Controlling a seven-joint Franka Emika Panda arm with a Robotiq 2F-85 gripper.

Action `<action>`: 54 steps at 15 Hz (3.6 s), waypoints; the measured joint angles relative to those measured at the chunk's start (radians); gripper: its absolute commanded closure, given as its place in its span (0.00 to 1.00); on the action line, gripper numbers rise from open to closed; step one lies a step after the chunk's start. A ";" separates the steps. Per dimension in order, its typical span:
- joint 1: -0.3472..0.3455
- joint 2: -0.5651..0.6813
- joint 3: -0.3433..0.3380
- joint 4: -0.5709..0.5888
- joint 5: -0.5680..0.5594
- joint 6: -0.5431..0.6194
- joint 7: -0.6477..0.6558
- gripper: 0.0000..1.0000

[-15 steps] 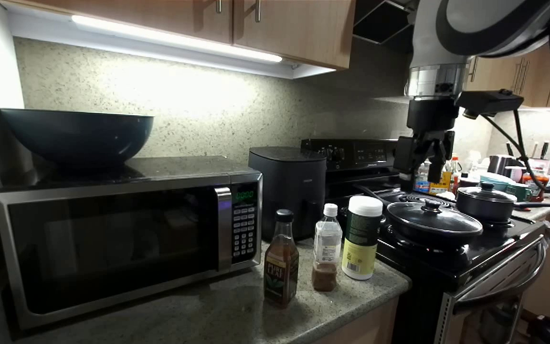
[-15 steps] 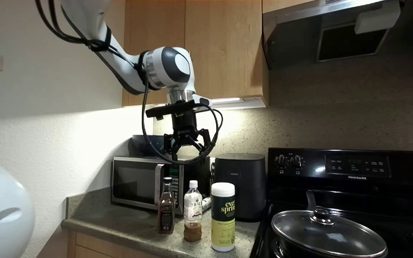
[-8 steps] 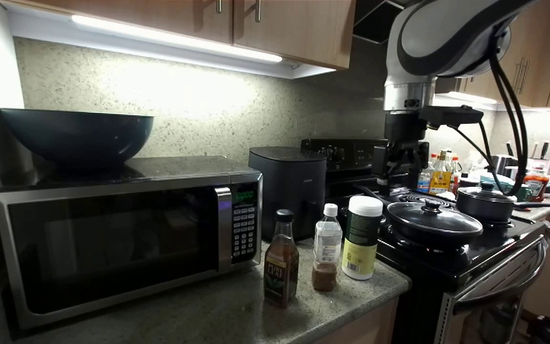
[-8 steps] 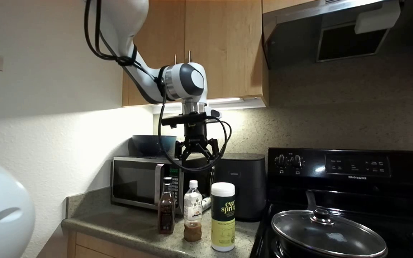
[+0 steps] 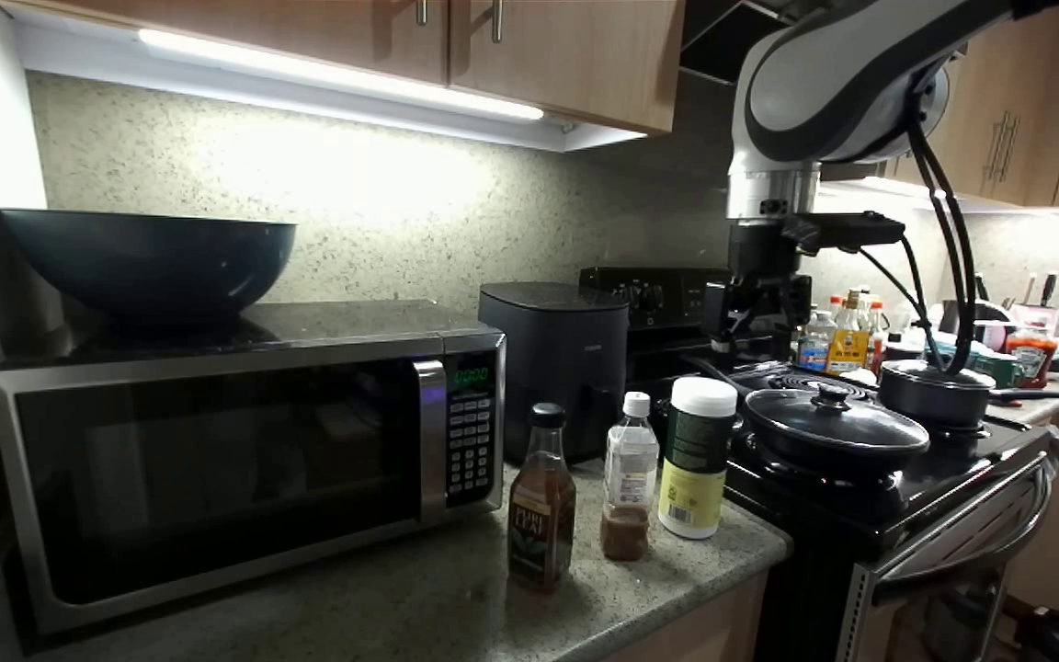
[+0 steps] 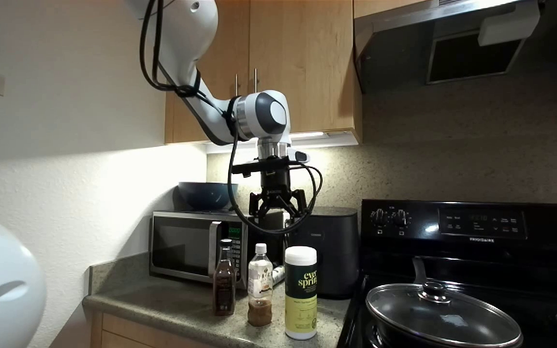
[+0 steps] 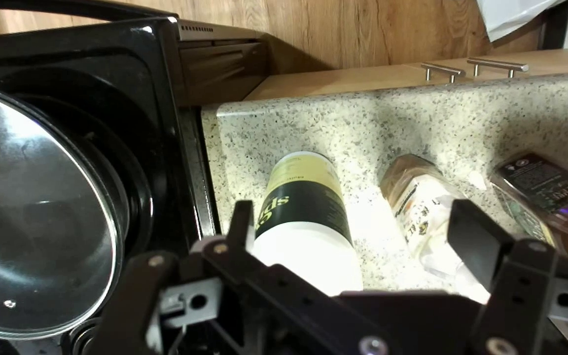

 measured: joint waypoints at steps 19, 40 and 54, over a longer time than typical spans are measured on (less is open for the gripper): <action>-0.003 0.290 -0.054 0.277 0.084 -0.070 -0.007 0.00; -0.015 0.467 -0.052 0.510 0.084 -0.294 -0.057 0.25; -0.013 0.464 -0.052 0.538 0.083 -0.353 -0.052 0.00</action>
